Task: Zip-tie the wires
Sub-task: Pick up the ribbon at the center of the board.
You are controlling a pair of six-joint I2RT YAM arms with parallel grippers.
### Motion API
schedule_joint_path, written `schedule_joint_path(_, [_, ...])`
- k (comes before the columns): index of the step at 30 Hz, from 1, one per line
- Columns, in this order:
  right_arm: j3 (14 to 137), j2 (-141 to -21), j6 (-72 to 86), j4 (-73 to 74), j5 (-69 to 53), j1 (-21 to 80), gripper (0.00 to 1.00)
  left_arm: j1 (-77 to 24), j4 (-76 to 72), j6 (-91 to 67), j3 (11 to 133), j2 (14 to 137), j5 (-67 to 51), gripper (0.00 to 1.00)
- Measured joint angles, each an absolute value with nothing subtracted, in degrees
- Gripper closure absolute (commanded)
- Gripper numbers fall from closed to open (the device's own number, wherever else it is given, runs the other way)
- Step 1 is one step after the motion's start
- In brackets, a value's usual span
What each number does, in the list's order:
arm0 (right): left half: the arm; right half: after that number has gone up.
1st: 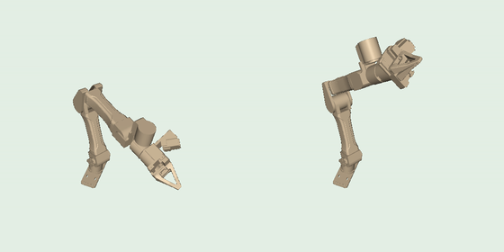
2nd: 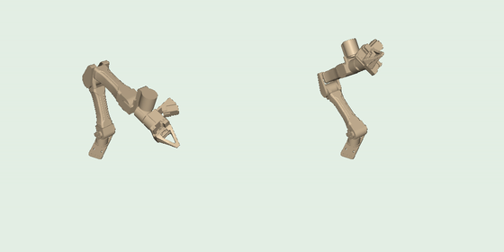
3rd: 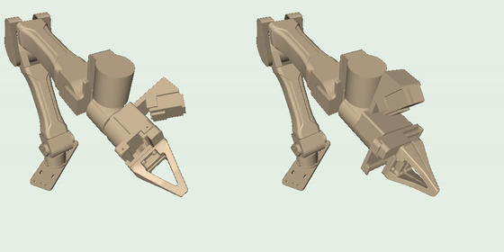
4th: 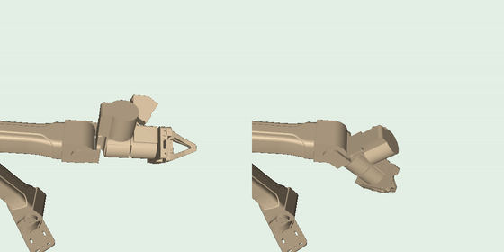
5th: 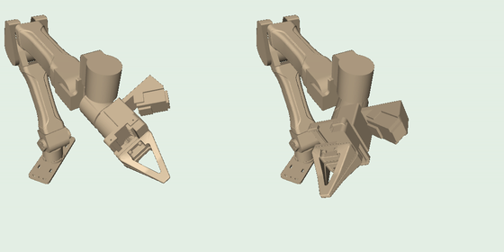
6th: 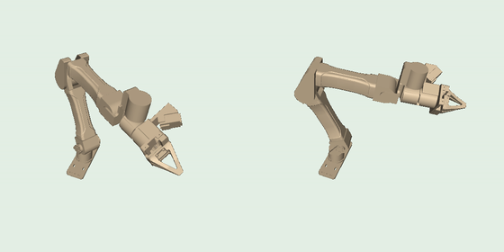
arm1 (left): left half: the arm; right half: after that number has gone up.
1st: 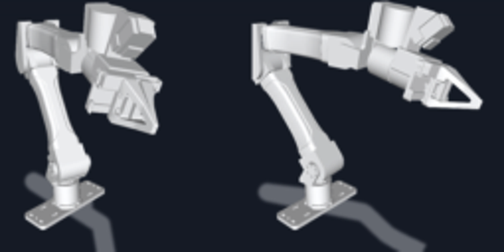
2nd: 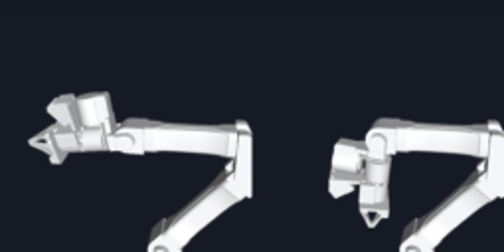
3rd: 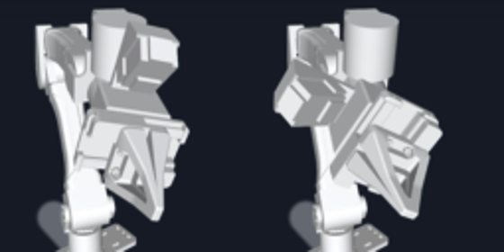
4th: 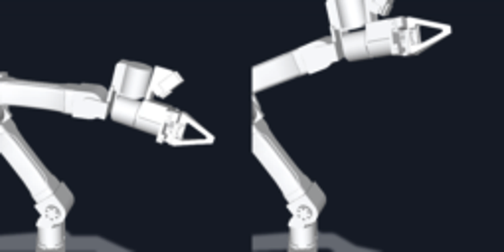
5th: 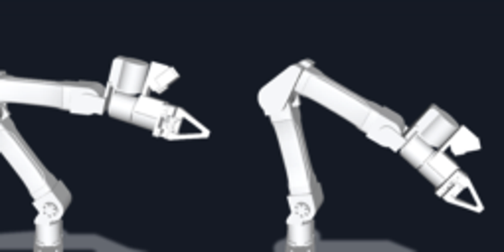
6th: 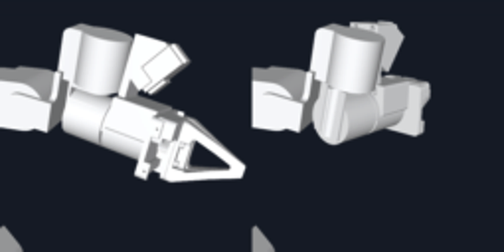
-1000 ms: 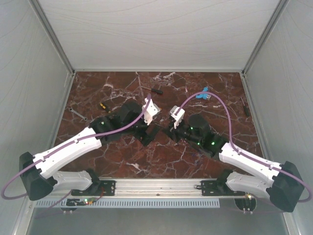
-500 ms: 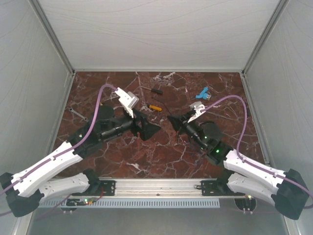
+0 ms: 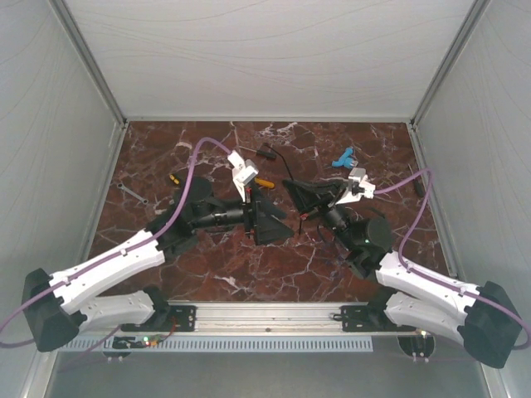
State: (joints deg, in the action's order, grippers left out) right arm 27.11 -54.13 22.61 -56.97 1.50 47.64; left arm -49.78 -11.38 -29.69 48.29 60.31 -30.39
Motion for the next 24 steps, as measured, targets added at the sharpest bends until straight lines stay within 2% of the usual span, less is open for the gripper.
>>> schedule_joint_path(9, [25.28, -54.11, 23.88, -63.79, -0.86, 47.64, 1.0, -49.78, -21.93, -35.83, 48.31, 68.34, -36.1, 0.36])
schedule_joint_path(14, [24.93, -54.06, 23.75, -65.08, -1.41, 47.64, 1.0, -49.78, -25.39, -38.39, 48.31, 71.0, -38.44, 0.55])
schedule_joint_path(17, [24.88, -54.02, 23.64, -65.49, -1.48, 47.64, 1.0, -49.78, -27.42, -39.7, 48.36, 71.99, -39.68, 0.61])
schedule_joint_path(18, [24.82, -54.02, 23.55, -65.63, -1.5, 47.64, 1.0, -49.78, -27.94, -40.05, 48.45, 72.29, -39.94, 0.65])
schedule_joint_path(19, [24.71, -54.02, 23.44, -65.84, -1.54, 47.64, 1.0, -49.78, -28.49, -40.49, 48.56, 72.6, -40.34, 0.72])
schedule_joint_path(21, [24.38, -54.02, 23.38, -66.3, -1.56, 47.64, 1.0, -49.78, -29.61, -41.17, 48.75, 73.25, -41.04, 0.94])
schedule_joint_path(22, [24.25, -54.02, 23.33, -66.37, -1.56, 47.64, 1.0, -49.78, -30.22, -41.5, 48.9, 73.63, -41.41, 1.0])
schedule_joint_path(24, [23.99, -54.02, 23.29, -66.65, -1.56, 47.64, 1.0, -49.78, -30.79, -42.13, 49.32, 74.28, -41.87, 1.0])
